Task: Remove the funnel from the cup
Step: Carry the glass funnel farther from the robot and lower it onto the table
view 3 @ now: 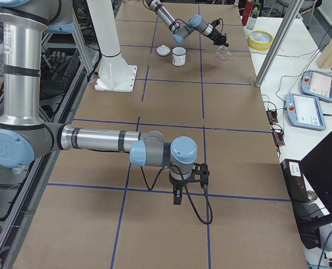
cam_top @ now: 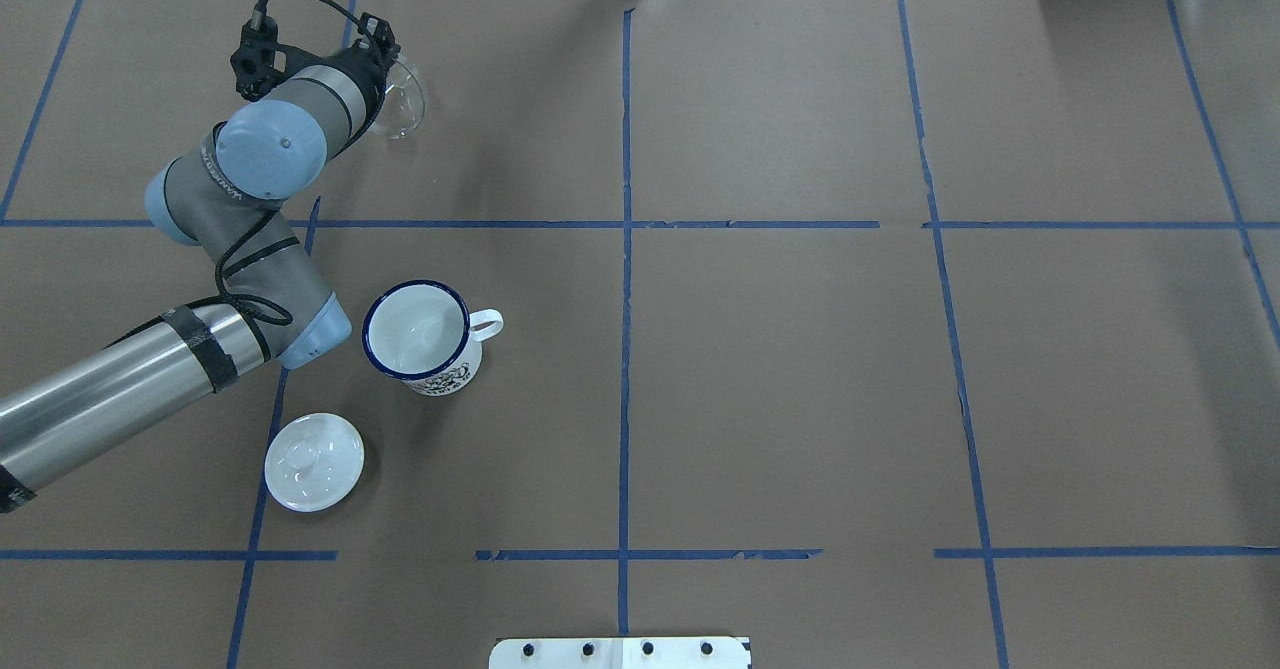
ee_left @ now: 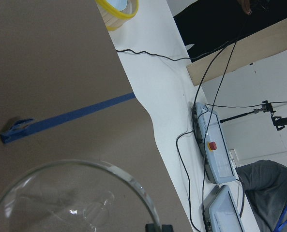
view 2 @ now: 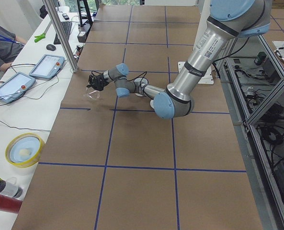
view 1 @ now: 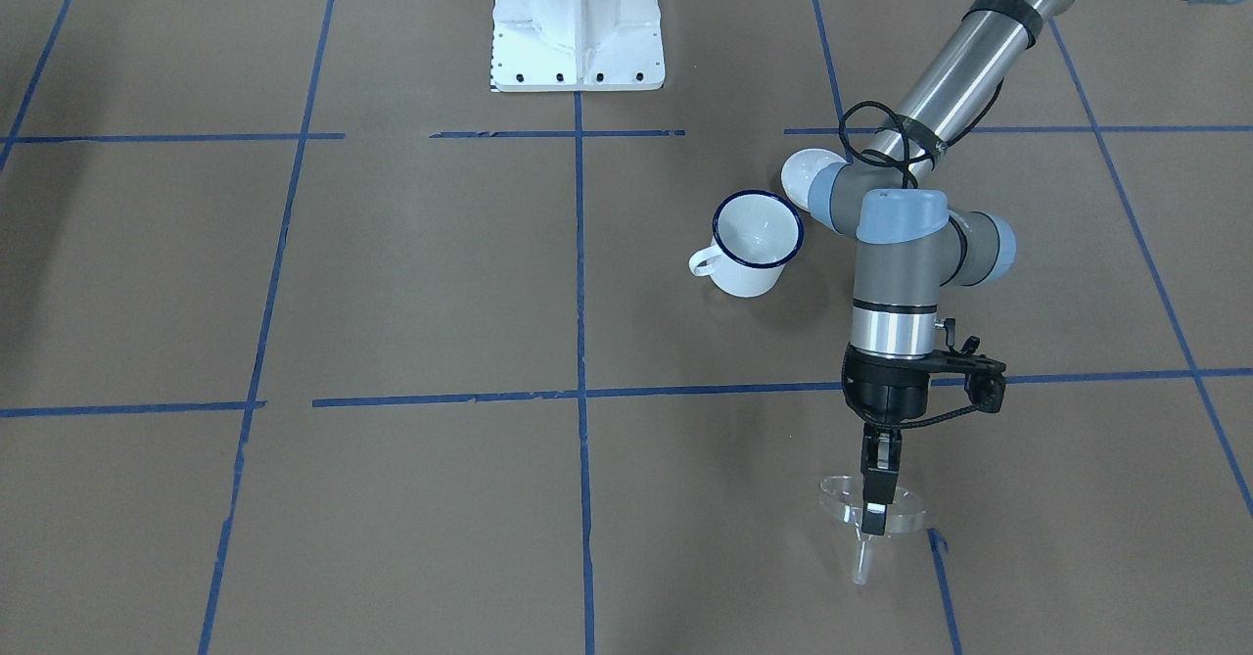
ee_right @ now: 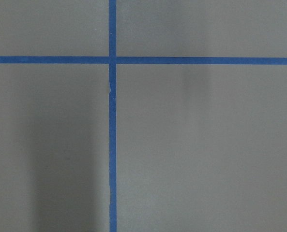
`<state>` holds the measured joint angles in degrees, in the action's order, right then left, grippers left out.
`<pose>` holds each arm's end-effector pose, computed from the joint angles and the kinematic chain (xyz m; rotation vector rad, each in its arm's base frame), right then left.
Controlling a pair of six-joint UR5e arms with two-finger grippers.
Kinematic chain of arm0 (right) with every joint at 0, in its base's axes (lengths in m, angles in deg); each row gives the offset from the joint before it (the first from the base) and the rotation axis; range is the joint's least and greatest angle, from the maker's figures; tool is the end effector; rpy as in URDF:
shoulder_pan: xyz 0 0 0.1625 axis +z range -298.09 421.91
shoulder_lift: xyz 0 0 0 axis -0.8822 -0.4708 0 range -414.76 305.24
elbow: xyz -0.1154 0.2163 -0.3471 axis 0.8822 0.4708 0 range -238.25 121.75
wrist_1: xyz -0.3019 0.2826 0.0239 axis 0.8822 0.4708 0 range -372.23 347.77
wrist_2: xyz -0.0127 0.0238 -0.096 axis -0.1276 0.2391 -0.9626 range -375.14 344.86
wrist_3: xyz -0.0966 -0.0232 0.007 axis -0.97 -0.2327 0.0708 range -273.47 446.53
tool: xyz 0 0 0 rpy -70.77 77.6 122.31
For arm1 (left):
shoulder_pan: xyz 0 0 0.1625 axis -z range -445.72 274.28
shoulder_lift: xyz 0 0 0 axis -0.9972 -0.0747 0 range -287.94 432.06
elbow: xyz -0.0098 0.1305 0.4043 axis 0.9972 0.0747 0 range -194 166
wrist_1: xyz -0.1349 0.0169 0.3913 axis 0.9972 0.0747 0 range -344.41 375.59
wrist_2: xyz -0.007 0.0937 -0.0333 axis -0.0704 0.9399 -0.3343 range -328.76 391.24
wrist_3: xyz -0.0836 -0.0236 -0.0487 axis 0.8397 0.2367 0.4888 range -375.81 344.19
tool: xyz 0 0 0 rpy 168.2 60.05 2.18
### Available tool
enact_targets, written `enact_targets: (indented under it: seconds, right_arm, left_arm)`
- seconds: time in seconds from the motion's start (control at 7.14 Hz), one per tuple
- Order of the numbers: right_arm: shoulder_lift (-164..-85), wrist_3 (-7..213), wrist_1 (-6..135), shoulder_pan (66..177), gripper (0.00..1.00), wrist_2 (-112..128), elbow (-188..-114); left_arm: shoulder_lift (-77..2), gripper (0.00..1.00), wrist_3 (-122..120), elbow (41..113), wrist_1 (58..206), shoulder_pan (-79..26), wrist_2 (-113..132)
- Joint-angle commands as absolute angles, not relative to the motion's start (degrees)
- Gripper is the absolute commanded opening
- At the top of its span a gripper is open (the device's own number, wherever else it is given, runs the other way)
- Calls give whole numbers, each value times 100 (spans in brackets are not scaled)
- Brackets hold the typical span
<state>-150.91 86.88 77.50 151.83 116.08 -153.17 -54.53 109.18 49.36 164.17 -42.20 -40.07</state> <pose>0.0670 -0.4452 0.6700 -0.0190 -0.7193 0.0106 0.4403 -0.6458 0.3777 0.4105 1.2749 -1.3752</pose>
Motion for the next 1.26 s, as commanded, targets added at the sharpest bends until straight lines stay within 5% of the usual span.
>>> enact_targets:
  seconds: [0.0,0.28,0.7,1.12]
  right_arm:
    - [-15091,8688,7750,15183,100,11609,-15317]
    - [-15091,8688,7750,15183,100,11609,-15317]
    - [-15091,8688,7750,15183,100,11609,-15309]
    - [-15091,8688,7750,15183,100,11609,-15317]
  left_arm:
    - [-5450,64,10891,4928,16412,-4282,-3995]
    - [-5389,100,10297,5137,16404,-4292,-4021]
    - [-4538,100,8497,6917,15671,-4186,-5395]
    - [-4213,99,6662,9366,12748,-4072,-6769]
